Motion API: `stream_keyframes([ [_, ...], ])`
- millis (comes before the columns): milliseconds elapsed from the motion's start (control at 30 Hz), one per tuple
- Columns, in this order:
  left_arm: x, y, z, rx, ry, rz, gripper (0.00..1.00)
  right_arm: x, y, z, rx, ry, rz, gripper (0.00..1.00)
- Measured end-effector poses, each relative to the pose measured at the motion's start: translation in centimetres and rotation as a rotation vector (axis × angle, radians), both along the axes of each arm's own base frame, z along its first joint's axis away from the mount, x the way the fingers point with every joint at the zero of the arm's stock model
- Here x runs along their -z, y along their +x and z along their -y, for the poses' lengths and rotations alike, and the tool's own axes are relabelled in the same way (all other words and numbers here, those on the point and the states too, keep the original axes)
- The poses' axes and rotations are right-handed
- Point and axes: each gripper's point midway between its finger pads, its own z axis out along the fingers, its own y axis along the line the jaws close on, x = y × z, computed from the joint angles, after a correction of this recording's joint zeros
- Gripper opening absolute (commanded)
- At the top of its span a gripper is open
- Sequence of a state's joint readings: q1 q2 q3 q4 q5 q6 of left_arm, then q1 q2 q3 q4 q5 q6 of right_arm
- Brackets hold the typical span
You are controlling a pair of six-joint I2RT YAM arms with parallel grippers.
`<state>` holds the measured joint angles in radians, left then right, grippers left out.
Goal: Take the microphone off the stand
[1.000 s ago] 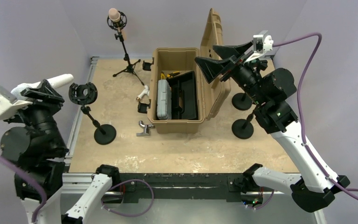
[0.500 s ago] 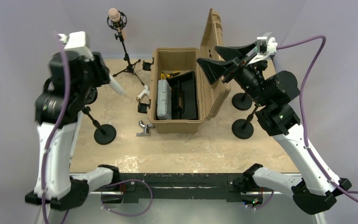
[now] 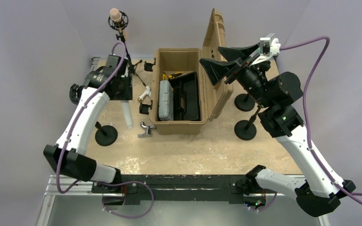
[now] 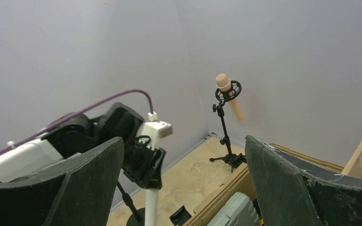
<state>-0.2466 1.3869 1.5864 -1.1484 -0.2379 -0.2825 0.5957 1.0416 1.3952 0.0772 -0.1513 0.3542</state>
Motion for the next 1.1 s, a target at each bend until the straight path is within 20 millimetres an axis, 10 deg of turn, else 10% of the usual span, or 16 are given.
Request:
stream_keyframes([
  [633, 13.0, 2.0, -0.9, -0.114, 0.087, -0.364, 0.0, 0.7, 0.3, 0.0, 0.009, -0.012, -0.009, 0.99],
  [1100, 19.0, 5.0, -1.7, -0.188, 0.025, -0.541, 0.04, -0.3, -0.3, 1.0, 0.041, -0.003, 0.025, 0.99],
])
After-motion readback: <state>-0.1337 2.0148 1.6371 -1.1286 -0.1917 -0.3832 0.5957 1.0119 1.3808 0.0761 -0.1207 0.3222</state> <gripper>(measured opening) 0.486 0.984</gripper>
